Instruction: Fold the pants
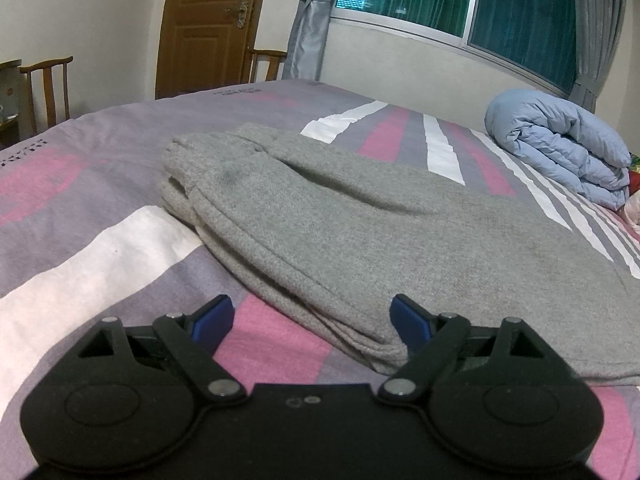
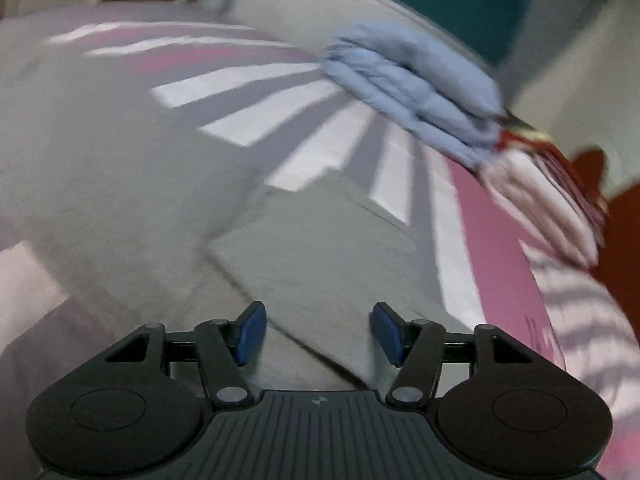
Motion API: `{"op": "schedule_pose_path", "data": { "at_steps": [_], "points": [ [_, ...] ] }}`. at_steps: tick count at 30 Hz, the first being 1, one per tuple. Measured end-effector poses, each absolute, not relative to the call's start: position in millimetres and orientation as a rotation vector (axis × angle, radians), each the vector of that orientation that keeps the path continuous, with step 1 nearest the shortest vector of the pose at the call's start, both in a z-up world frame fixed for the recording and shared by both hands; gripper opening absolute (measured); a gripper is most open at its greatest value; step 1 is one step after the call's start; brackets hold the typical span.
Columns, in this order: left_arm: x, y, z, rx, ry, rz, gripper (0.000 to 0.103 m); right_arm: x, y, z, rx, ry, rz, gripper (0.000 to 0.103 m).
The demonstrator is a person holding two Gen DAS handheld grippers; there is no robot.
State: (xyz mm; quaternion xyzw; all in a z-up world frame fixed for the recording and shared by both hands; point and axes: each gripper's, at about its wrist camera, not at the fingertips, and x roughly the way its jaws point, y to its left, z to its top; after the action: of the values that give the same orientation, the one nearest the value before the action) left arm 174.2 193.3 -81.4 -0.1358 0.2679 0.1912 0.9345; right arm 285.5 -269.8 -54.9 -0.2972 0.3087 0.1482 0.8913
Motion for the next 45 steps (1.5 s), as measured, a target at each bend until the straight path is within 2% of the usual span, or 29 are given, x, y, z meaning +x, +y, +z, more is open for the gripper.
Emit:
{"op": "schedule_pose_path", "data": {
  "at_steps": [5,7,8,9,10,13,17,19,21,25,31,37,41,45],
  "points": [
    [174,193,-81,-0.279,0.547,0.396,0.081,286,-259,-81,-0.706,0.616,0.344,0.059],
    [175,192,-81,-0.278,0.549,0.397,0.081,296,-257,-87,-0.673,0.627,0.323,0.04],
    [175,193,-81,-0.28,0.549,0.397,0.082,301,-259,-88,-0.656,0.644,0.306,0.021],
    [174,192,-81,-0.28,0.55,0.398,0.082,308,-259,-86,-0.631,0.651,0.292,0.008],
    [174,192,-81,-0.28,0.55,0.399,0.082,310,-261,-81,-0.593,0.646,0.279,0.004],
    [174,192,-80,-0.28,0.549,0.399,0.082,303,-284,-39,-0.324,0.563,0.217,0.004],
    [174,192,-81,-0.284,0.549,0.398,0.082,286,-364,20,0.152,0.435,0.088,0.004],
    [173,193,-81,-0.288,0.546,0.395,0.082,284,-419,23,0.396,0.438,-0.016,0.004],
    [173,193,-81,-0.289,0.545,0.394,0.082,286,-461,1,0.552,0.504,-0.085,0.004],
    [173,193,-80,-0.289,0.546,0.395,0.082,294,-500,-60,0.688,0.683,-0.125,0.004],
    [173,194,-80,-0.29,0.547,0.394,0.082,274,-506,-52,0.784,0.592,-0.085,0.004],
    [173,195,-81,-0.291,0.546,0.393,0.082,268,-518,-62,0.843,0.64,-0.087,0.004],
    [173,195,-81,-0.296,0.544,0.389,0.082,237,-533,-56,0.933,0.533,-0.087,0.004],
    [173,196,-81,-0.297,0.544,0.388,0.082,224,-542,-68,1.028,0.555,-0.076,0.004]
  ]
}}
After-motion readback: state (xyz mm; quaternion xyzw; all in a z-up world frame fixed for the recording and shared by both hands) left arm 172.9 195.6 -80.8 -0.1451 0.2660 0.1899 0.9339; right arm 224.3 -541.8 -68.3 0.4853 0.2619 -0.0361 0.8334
